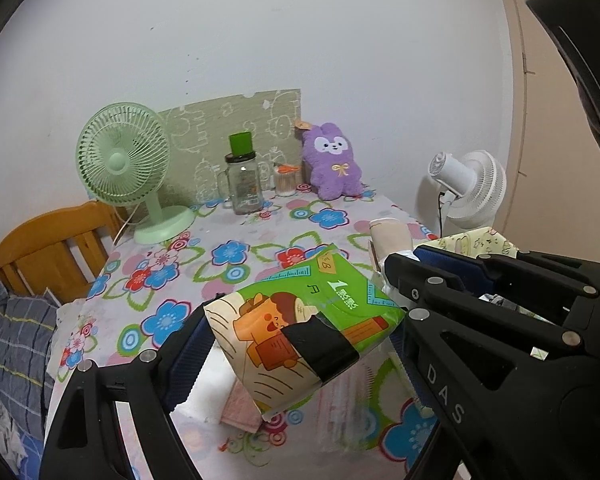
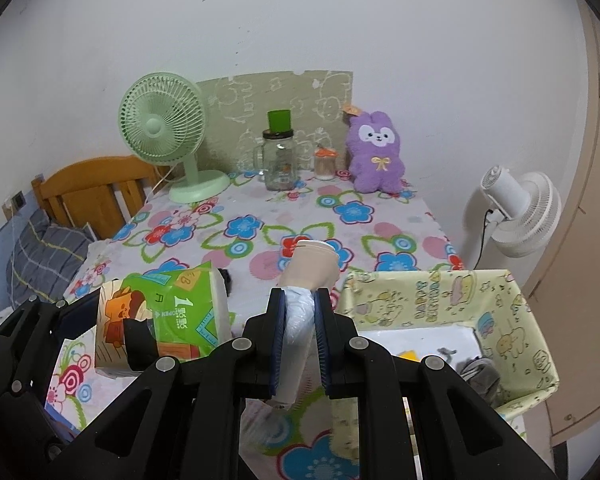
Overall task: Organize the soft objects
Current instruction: 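Lift both held items and carry them toward the yellow box, then open right tool over box while left tool releases tissue pack inside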
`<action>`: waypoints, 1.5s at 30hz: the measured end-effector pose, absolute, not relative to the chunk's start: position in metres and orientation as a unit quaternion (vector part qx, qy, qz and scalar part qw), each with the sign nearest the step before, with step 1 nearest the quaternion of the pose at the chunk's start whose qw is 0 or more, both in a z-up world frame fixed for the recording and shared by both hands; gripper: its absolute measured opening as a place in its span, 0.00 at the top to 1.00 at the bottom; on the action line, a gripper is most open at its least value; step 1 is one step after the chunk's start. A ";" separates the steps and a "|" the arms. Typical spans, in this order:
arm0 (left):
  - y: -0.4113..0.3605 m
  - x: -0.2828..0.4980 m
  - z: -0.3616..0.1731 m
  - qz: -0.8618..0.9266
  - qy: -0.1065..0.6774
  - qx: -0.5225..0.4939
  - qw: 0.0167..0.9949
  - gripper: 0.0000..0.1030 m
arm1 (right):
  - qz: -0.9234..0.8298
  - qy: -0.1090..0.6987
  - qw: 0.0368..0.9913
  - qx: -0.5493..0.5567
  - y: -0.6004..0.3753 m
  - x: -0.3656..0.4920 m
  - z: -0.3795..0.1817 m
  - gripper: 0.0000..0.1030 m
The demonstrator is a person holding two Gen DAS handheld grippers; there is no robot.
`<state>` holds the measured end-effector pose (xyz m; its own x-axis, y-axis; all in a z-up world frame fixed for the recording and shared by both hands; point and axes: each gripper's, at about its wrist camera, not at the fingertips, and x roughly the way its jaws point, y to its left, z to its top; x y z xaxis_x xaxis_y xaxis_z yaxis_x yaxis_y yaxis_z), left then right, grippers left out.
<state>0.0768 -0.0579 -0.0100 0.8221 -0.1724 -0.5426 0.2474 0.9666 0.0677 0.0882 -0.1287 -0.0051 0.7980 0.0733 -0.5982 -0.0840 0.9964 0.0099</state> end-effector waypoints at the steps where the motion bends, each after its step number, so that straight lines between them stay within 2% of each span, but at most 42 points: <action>1: -0.061 0.077 -0.010 -0.112 0.277 0.068 0.952 0.15 | 0.039 0.314 0.949 -0.008 -0.133 0.088 -0.004 0.83; 23: -0.130 0.092 -0.011 -0.160 0.274 0.079 0.945 0.15 | -0.011 0.309 0.951 0.002 -0.204 0.094 -0.003 0.83; 45: -0.191 0.123 -0.036 -0.195 0.315 0.108 0.923 0.14 | -0.048 0.341 0.938 0.032 -0.267 0.119 -0.031 0.83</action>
<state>0.1234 -0.1907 -0.0357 0.7259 -0.2918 -0.6228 0.4283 0.9003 0.0774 0.1188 -0.2674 -0.0307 0.7633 -0.0688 -0.6424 0.1128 0.9932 0.0276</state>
